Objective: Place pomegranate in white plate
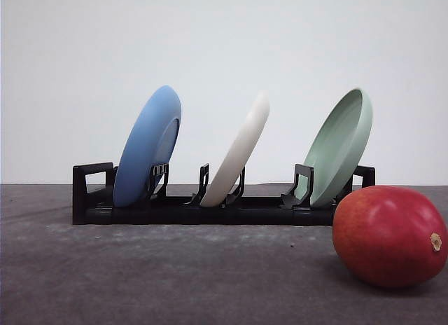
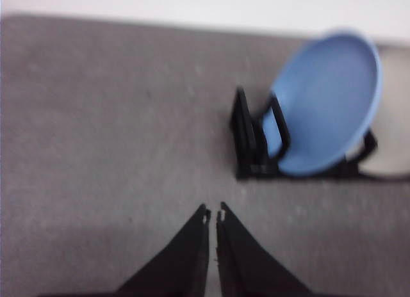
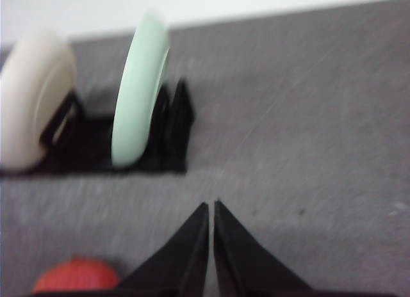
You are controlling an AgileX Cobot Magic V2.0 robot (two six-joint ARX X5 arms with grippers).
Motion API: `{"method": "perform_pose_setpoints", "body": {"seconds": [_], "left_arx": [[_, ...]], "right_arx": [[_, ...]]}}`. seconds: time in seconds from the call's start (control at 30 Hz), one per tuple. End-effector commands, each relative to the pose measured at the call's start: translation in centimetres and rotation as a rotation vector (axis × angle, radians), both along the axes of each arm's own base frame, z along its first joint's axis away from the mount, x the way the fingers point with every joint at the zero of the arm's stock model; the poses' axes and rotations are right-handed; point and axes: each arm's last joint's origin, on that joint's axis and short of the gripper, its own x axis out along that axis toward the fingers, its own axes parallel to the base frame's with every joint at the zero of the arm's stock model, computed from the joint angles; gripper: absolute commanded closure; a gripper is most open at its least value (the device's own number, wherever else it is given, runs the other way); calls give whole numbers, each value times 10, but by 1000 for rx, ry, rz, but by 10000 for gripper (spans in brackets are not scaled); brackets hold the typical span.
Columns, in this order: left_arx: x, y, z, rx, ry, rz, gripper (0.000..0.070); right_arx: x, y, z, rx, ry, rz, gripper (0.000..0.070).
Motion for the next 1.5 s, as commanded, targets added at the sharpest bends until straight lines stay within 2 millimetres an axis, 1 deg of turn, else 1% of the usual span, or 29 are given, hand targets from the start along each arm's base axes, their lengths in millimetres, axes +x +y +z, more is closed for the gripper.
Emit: {"method": "perform_pose_setpoints", "body": {"seconds": [0.0, 0.1, 0.2, 0.3, 0.53, 0.73, 0.77, 0.8, 0.83, 0.87, 0.9, 0.93, 1.03, 1.23, 1.37, 1.43, 1.47], "left_arx": [[5, -1, 4, 48, 6, -56, 697], [14, -4, 2, 42, 40, -102, 698], [22, -10, -1, 75, 67, -175, 697], [28, -17, -2, 97, 63, -245, 697], [36, -35, -2, 118, 45, -388, 697], [37, -43, -5, 135, 63, -453, 697], [37, -43, -5, 135, 63, -454, 695], [37, -43, -5, 134, 62, -454, 654], [37, -43, -5, 134, 62, -454, 586], [37, -43, -5, 134, 62, -454, 455], [37, -43, -5, 133, 63, -454, 347], [37, -43, -5, 132, 63, -453, 268], [36, -44, -5, 133, 62, -462, 284], [38, -51, -3, 156, 20, -520, 284], [45, -62, 2, 163, -62, -573, 287], [51, -69, 5, 156, -110, -598, 313], [55, -74, 6, 153, -132, -611, 313]], "right_arx": [[5, 1, 4, -54, -2, 72, 694], [17, 3, -2, -75, 61, 151, 694], [26, 5, -6, -99, 109, 185, 694], [32, 10, -8, -107, 118, 227, 694], [32, 25, -5, -129, 67, 363, 694], [31, 28, -5, -130, 68, 397, 689], [31, 28, -5, -129, 68, 398, 670], [31, 28, -5, -129, 68, 399, 608], [31, 28, -5, -129, 68, 398, 524], [31, 28, -5, -129, 68, 398, 414], [31, 28, -5, -129, 68, 398, 333], [31, 28, -5, -129, 68, 398, 282], [31, 28, -5, -129, 67, 398, 281], [31, 28, -5, -129, 67, 398, 281], [31, 28, -5, -128, 67, 398, 281], [31, 28, -5, -128, 67, 397, 281], [31, 28, -5, -128, 67, 397, 281]]}}
